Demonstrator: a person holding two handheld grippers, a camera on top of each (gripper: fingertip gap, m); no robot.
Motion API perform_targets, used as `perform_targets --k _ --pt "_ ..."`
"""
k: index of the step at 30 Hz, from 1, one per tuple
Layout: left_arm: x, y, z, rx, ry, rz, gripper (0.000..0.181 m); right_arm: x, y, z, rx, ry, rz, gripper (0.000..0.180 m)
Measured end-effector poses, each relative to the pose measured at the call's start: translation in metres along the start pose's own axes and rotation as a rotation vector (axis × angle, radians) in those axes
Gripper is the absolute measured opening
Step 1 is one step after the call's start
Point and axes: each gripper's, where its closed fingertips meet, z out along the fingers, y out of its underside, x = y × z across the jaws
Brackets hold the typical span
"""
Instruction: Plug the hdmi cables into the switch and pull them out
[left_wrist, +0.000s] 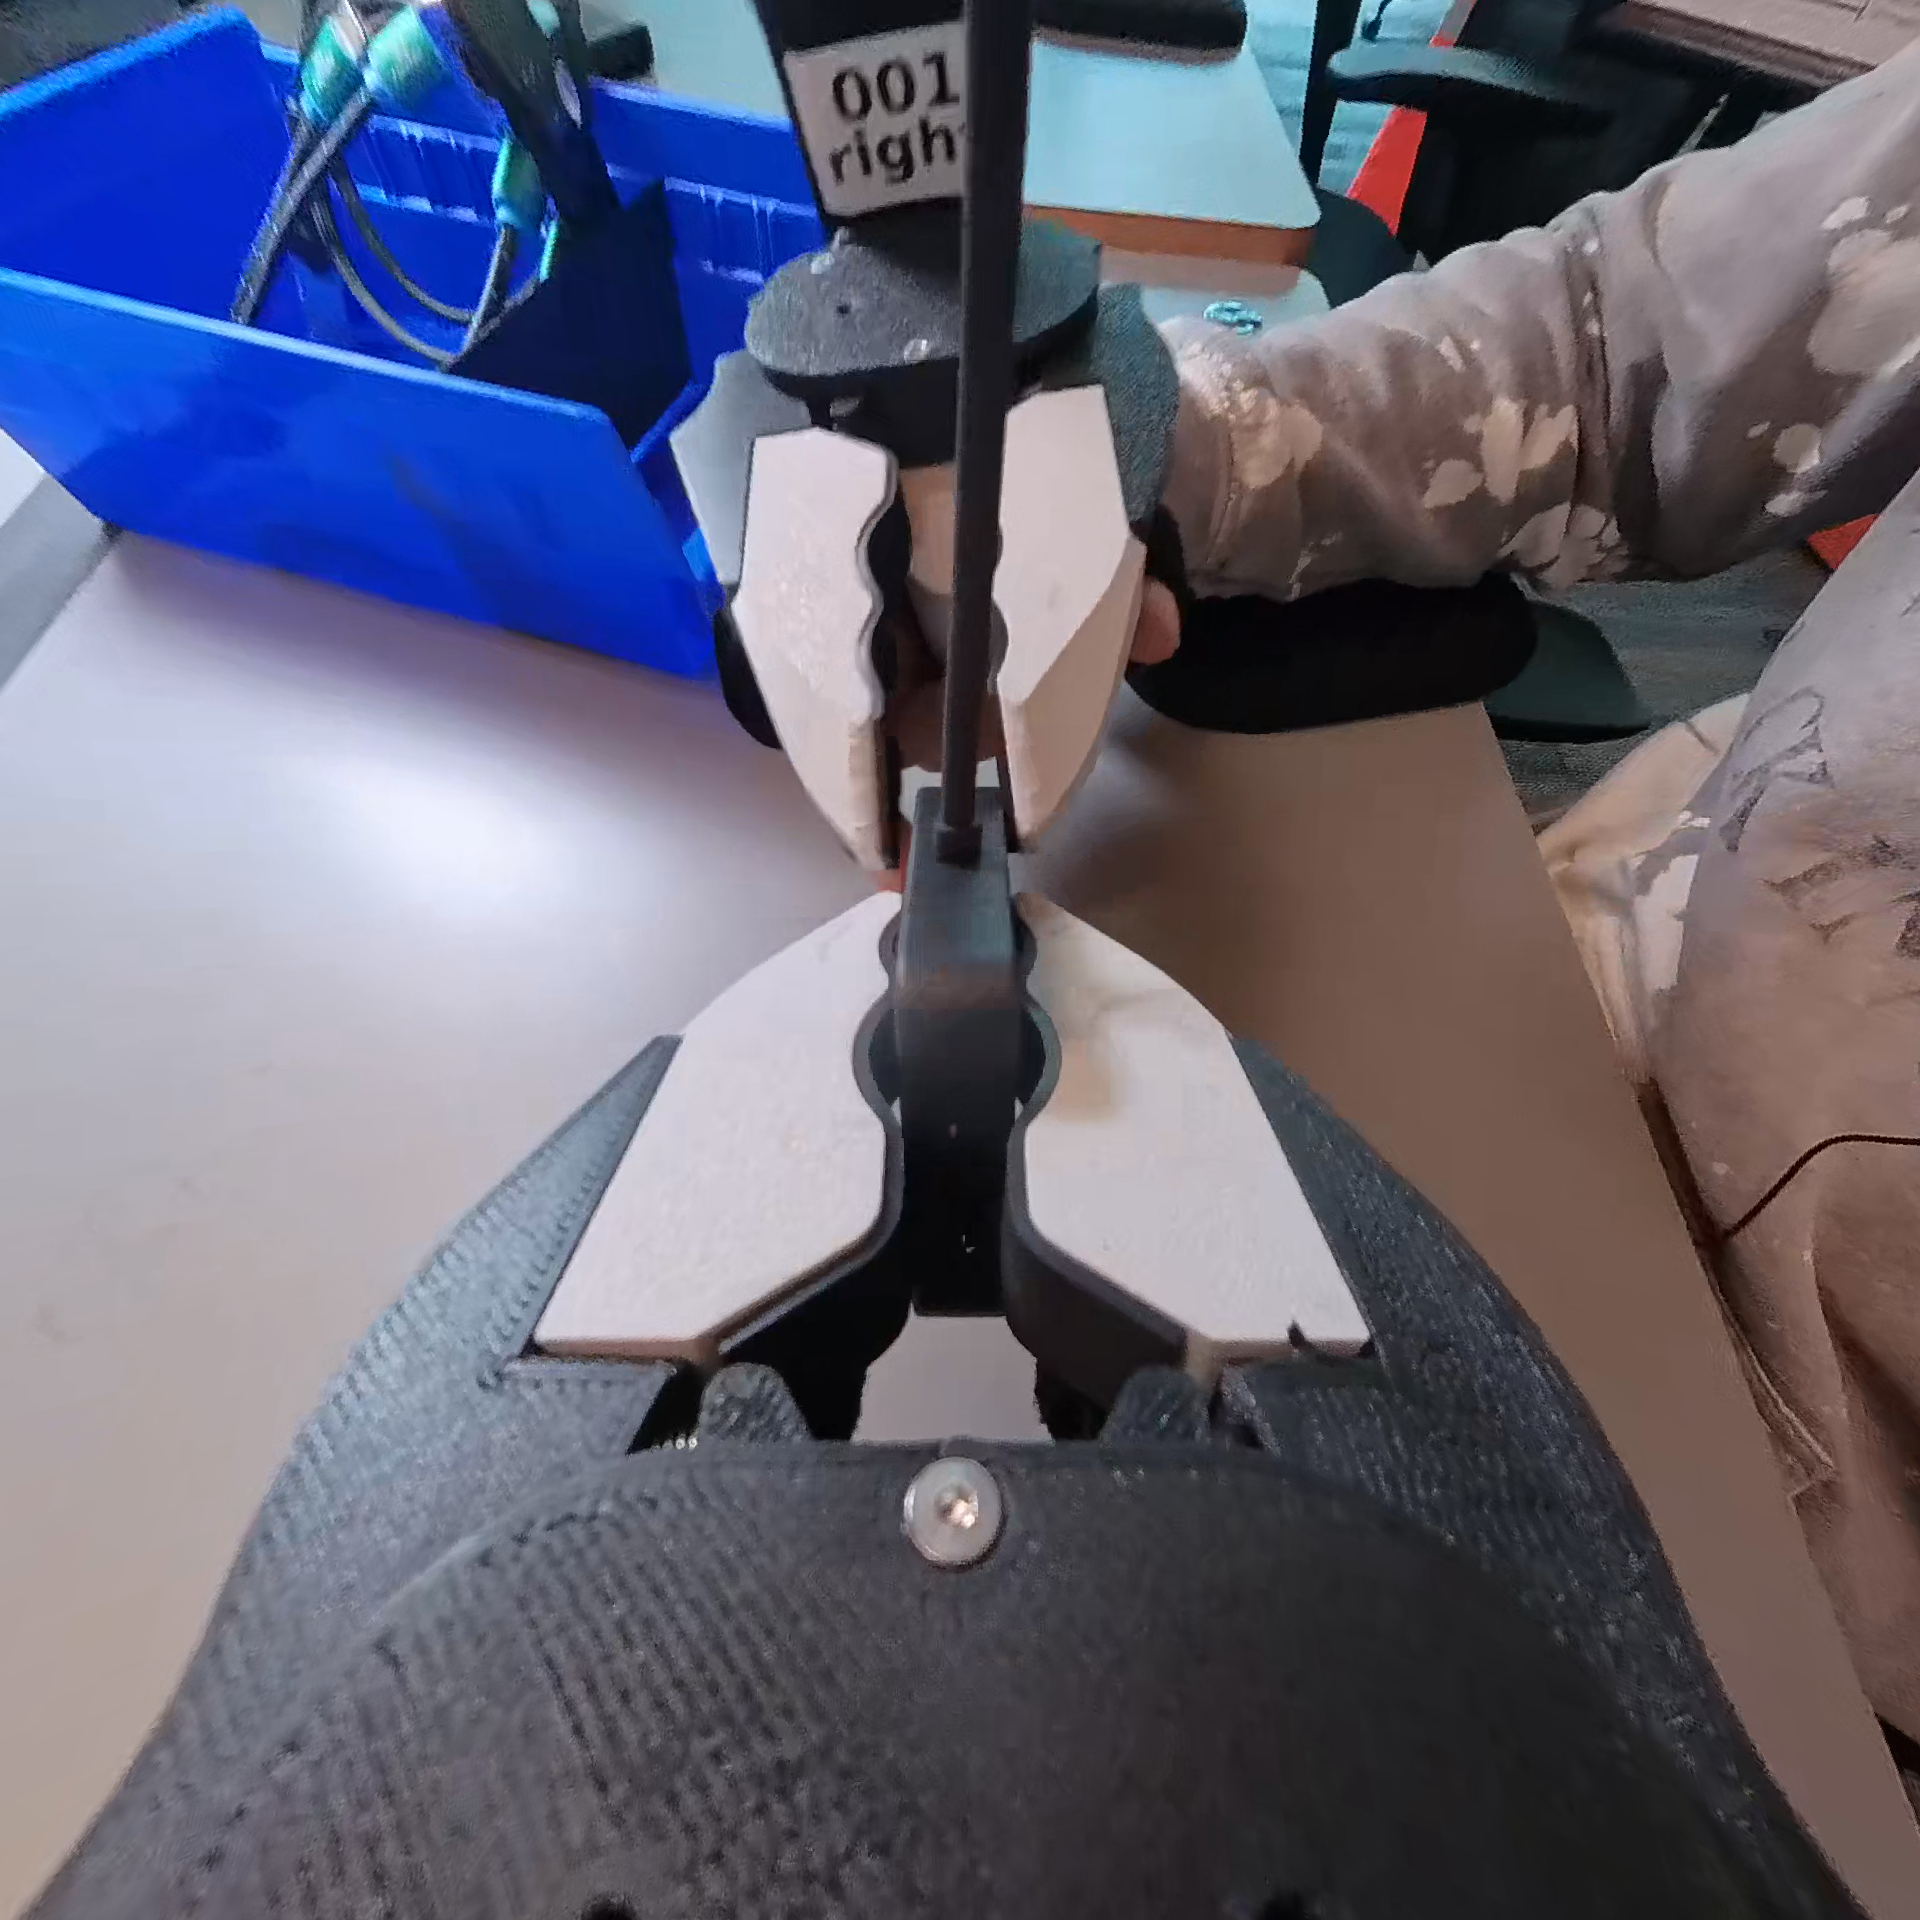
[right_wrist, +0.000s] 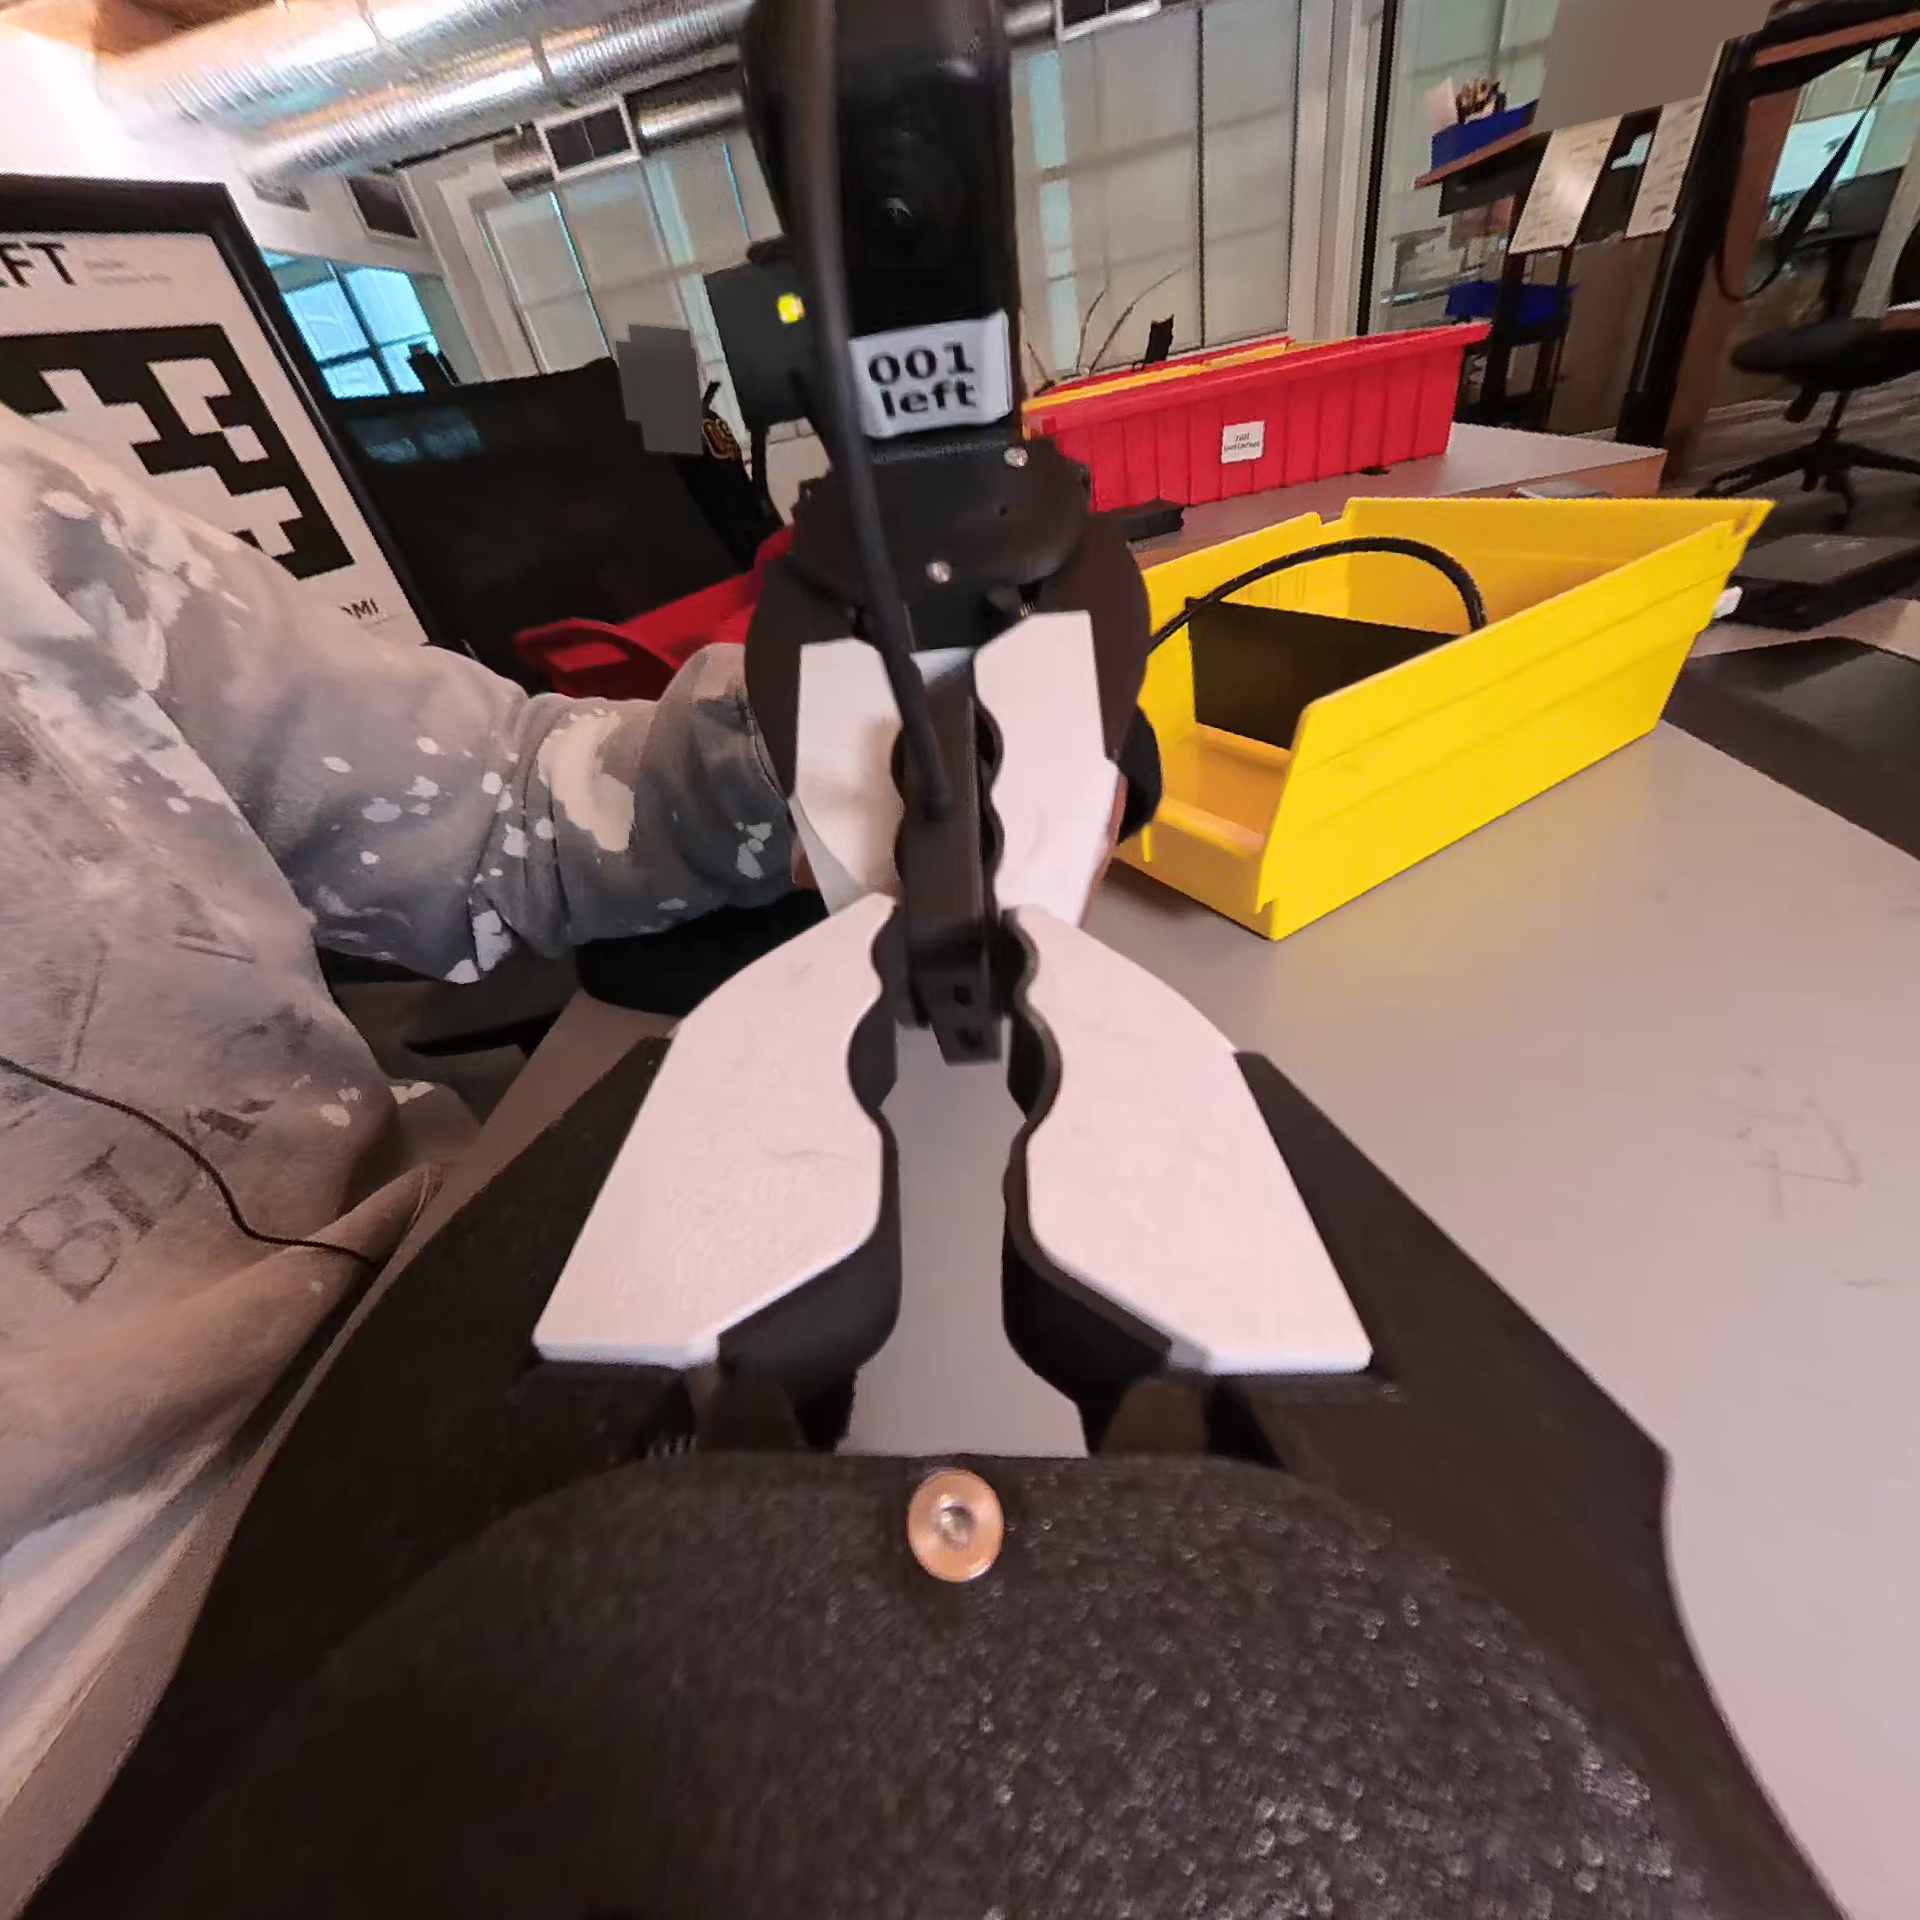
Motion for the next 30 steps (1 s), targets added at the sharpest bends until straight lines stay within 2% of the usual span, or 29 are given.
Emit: perform_targets --k 4,7,9,11,16,21,23,30 --pt "0.0 0.009 0.003 -0.016 0.016 -0.017 0.015 0.001 0.01 0.002 -0.101 0.061 -0.085 0.013" --pt "0.002 -0.01 -0.005 0.115 0.047 -0.045 0.017 -0.002 -0.01 -0.012 0.069 0.018 -0.012 0.013" --pt "-0.005 -0.017 -0.014 0.175 0.006 -0.044 0.025 0.002 -0.022 -0.031 0.187 -0.008 0.029 0.013" --pt "-0.007 -0.024 -0.021 0.24 -0.007 -0.04 0.024 0.005 -0.031 -0.046 0.284 -0.026 0.051 0.013" --pt "0.0 -0.042 -0.02 0.36 0.013 -0.042 0.026 -0.002 -0.046 -0.056 0.421 -0.096 0.091 0.013" --pt "0.011 -0.052 -0.021 0.41 0.049 -0.031 0.026 -0.004 -0.042 -0.054 0.393 -0.077 0.046 0.013" --pt "0.004 -0.048 -0.019 0.391 -0.004 -0.031 0.016 -0.003 -0.039 -0.052 0.368 -0.056 0.016 0.013" --pt "0.001 -0.045 -0.024 0.388 -0.046 0.057 0.015 -0.006 -0.039 -0.045 0.331 -0.013 -0.017 0.014"
